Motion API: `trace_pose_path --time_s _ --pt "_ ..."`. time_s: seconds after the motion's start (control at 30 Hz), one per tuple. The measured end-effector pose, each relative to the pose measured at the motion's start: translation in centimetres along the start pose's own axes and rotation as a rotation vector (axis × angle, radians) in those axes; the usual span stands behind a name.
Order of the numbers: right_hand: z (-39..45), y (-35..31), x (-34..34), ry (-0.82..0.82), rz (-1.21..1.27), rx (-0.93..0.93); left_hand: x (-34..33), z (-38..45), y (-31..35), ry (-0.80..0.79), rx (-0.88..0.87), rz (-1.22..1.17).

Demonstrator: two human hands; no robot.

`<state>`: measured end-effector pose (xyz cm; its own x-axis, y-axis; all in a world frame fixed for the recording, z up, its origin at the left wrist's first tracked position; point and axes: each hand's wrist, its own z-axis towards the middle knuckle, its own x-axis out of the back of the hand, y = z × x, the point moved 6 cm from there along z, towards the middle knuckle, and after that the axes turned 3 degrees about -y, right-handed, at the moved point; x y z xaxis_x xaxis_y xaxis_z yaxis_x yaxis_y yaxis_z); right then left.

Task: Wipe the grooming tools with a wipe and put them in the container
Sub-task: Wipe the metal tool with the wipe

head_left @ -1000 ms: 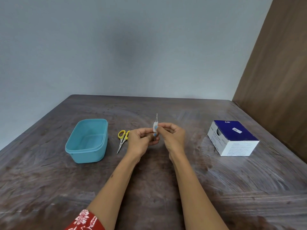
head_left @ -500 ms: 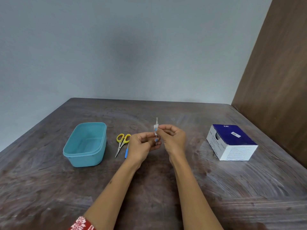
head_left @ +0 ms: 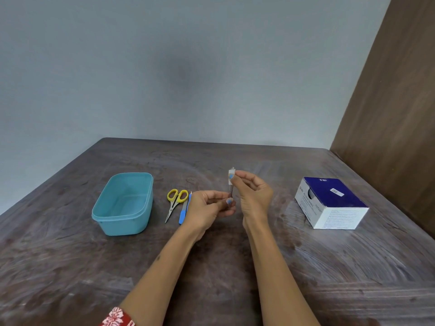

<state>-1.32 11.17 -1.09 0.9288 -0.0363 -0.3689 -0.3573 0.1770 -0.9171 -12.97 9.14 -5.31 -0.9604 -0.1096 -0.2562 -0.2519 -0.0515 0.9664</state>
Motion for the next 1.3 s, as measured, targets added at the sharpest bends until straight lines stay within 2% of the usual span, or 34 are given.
trace_pose_path --time_s 0.2,0.4,0.53,0.7,0.87,1.03,1.3 --pt "-0.4 0.5 -0.2 -0.036 -0.053 -0.056 0.4 0.0 0.4 0.036 -0.024 -0.009" --pt "0.0 0.1 0.2 0.021 0.059 -0.044 0.0 -0.1 0.2 -0.007 -0.005 0.033" --pt "-0.2 0.6 -0.1 -0.016 0.005 -0.081 0.4 -0.1 0.6 0.038 -0.021 0.005" --pt "0.5 0.3 0.4 0.057 0.058 -0.048 -0.1 -0.2 0.4 -0.009 -0.003 0.05" --pt "0.2 1.1 0.1 0.005 -0.019 -0.093 0.4 -0.1 0.6 0.051 -0.016 0.001" --pt "0.9 0.9 0.4 0.047 0.018 -0.063 0.2 -0.2 0.5 0.02 0.002 0.039" --pt "0.4 1.3 0.1 0.023 0.003 -0.065 0.6 0.0 0.6 0.068 -0.017 0.009"
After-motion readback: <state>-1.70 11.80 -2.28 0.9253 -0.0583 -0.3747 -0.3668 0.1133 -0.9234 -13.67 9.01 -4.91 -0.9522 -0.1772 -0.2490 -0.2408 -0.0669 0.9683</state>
